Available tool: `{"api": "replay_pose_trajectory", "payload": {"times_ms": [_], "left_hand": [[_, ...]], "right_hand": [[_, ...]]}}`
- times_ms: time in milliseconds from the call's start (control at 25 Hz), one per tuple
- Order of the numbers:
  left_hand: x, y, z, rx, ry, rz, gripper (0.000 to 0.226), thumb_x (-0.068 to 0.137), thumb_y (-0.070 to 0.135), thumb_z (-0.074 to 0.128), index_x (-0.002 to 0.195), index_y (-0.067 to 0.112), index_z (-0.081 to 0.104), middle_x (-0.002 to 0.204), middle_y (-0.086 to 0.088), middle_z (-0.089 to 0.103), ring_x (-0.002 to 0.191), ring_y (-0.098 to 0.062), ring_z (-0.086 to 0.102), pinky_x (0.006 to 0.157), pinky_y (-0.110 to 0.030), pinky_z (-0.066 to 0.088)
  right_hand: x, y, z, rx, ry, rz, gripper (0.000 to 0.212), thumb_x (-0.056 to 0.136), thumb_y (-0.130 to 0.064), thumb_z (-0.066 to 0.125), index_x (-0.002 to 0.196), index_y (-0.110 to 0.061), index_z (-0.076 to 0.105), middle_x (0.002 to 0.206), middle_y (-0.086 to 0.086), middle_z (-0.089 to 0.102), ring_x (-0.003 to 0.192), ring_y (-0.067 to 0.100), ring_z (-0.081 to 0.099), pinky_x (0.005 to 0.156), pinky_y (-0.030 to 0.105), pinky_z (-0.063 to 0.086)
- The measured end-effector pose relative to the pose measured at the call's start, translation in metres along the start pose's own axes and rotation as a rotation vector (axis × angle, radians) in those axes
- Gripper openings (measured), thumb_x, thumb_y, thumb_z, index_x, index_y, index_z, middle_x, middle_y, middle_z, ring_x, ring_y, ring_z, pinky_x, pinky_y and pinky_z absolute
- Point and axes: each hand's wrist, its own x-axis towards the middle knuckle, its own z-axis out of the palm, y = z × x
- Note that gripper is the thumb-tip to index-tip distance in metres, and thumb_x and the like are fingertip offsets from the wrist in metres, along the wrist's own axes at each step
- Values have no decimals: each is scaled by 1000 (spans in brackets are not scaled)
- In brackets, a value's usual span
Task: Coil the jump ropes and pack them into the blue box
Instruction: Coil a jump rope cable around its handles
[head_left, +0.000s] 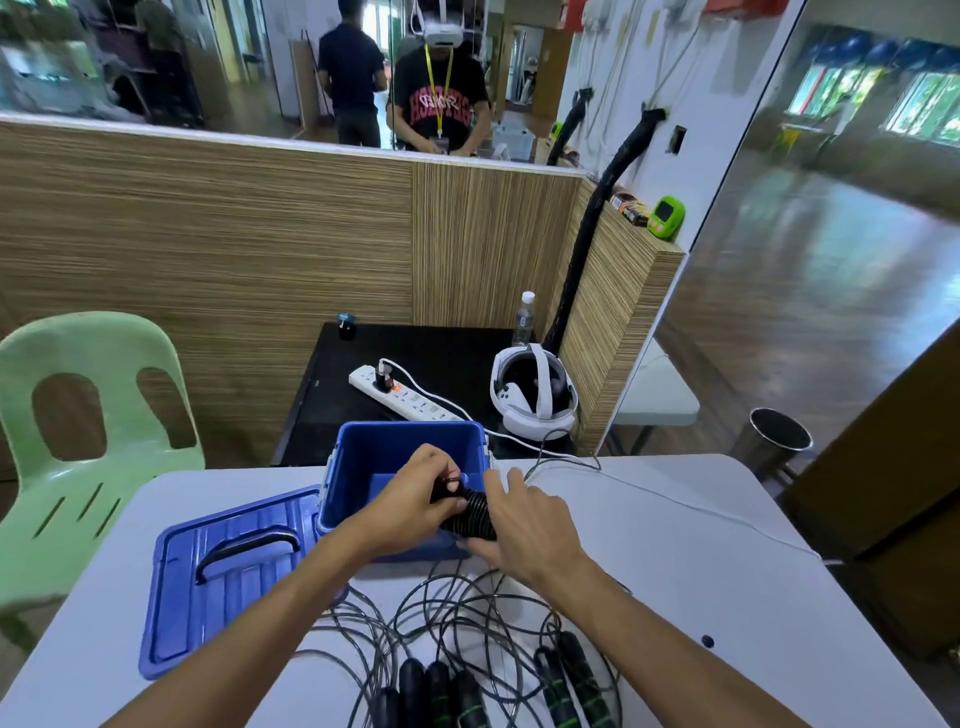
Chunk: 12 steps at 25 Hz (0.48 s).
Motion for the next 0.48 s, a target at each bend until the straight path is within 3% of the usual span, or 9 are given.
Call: {"api": "replay_pose_trajectory", "payload": {"times_ms": [120, 320, 480], "left_hand": [[-1, 1, -4, -7, 22, 2, 25, 84, 8, 69, 86, 20, 47, 102, -1, 47, 90, -13, 50, 81, -23, 46], [-14, 1, -2, 15, 79, 94, 36, 82, -1, 69, 87, 26, 47, 108, 8, 45, 97, -6, 52, 82, -12, 44], [-24, -6, -4, 81, 163, 223, 34, 80, -4, 71, 84, 24, 51, 117, 15, 41, 107, -5, 50, 89, -9, 43]], "right_hand": [[5, 1, 1, 46, -54, -11, 65, 84, -65, 58, 123, -17, 40, 109, 8, 55, 88, 32, 64, 60, 34, 35], [16, 4, -1, 191, -70, -33, 51, 84, -51, 65, 119, -22, 41, 104, 8, 62, 91, 31, 62, 71, 36, 42], [18, 9, -3, 481, -190, 47, 72, 78, -54, 68, 137, -37, 31, 121, 3, 47, 98, 29, 59, 83, 40, 51]]}}
